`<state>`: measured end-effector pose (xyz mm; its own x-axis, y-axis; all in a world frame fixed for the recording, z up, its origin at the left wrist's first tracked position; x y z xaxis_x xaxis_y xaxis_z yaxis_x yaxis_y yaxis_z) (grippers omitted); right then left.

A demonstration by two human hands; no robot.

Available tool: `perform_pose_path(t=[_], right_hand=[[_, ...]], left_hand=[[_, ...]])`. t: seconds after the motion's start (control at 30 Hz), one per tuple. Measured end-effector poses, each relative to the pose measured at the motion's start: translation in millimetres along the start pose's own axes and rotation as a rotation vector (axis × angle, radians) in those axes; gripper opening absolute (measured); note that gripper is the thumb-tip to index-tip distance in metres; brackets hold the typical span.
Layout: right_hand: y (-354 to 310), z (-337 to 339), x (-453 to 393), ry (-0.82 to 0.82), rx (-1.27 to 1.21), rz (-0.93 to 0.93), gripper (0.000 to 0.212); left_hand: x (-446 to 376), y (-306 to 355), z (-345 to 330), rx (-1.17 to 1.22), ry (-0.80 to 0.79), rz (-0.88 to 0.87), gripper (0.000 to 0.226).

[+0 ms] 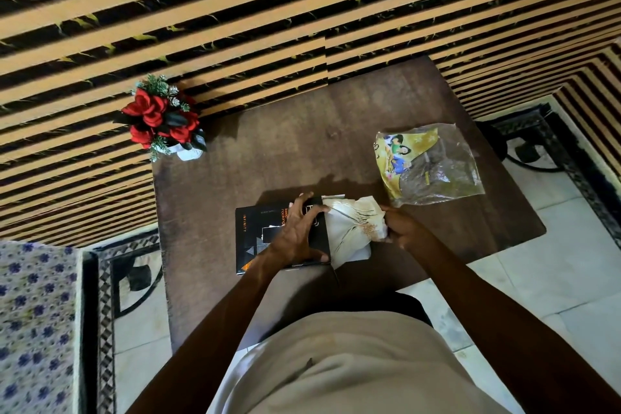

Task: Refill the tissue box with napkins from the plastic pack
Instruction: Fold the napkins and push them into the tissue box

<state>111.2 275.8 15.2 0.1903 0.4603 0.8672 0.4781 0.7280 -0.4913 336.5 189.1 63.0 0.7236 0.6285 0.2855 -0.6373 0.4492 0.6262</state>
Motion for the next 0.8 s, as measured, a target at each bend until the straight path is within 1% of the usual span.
perform_pose_path(t=[0.13, 0.37, 0.5, 0.6, 0.67, 0.7, 0.73, 0.8], right_hand=[[0.0, 4.6, -2.6, 0.029, -0.126, -0.053, 0.026], [-8.5, 8.1, -0.9, 0.050, -0.134, -0.146, 0.030], [-13.0, 2.9, 4.6, 0.023, -0.175, -0.231, 0.039], [-10.4, 0.7, 7.0, 0.005, -0.205, -0.266, 0.037], [-4.6, -2.5, 11.6, -0.001, -0.224, -0.251, 0.030], [-2.1, -4.6, 15.2, -0.013, -0.239, -0.216, 0.025], [-0.8, -7.2, 21.2, -0.023, -0.210, -0.162, 0.021], [4.1, -13.3, 32.4, -0.051, -0.050, -0.070, 0.018]], left_hand=[[-1.5, 0.0, 1.0, 0.001, -0.004, 0.010, 0.098], [0.9, -0.1, 0.0, -0.006, -0.002, -0.009, 0.093], [1.6, 0.1, 0.3, -0.011, -0.009, -0.015, 0.091], [0.9, 0.0, -0.4, -0.001, -0.008, -0.011, 0.089], [0.4, -0.9, -0.6, 0.012, -0.008, 0.002, 0.090], [0.0, -1.4, -0.8, 0.024, -0.008, 0.009, 0.091], [-0.2, -1.6, -0.7, 0.035, -0.006, 0.013, 0.091], [-0.1, -1.2, 0.1, 0.049, -0.005, 0.024, 0.095]])
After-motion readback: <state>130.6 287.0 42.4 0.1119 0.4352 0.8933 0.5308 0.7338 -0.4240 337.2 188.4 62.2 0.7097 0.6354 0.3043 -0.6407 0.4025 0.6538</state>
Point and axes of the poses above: each hand's wrist, its own x-axis away from the middle knuckle, its own z-axis out of the back of the hand, y = z × x, the point moved 3 cm from there along -x, towards the middle knuckle, and after that the axes turned 2 degrees about -x, right-handed, at the moved point
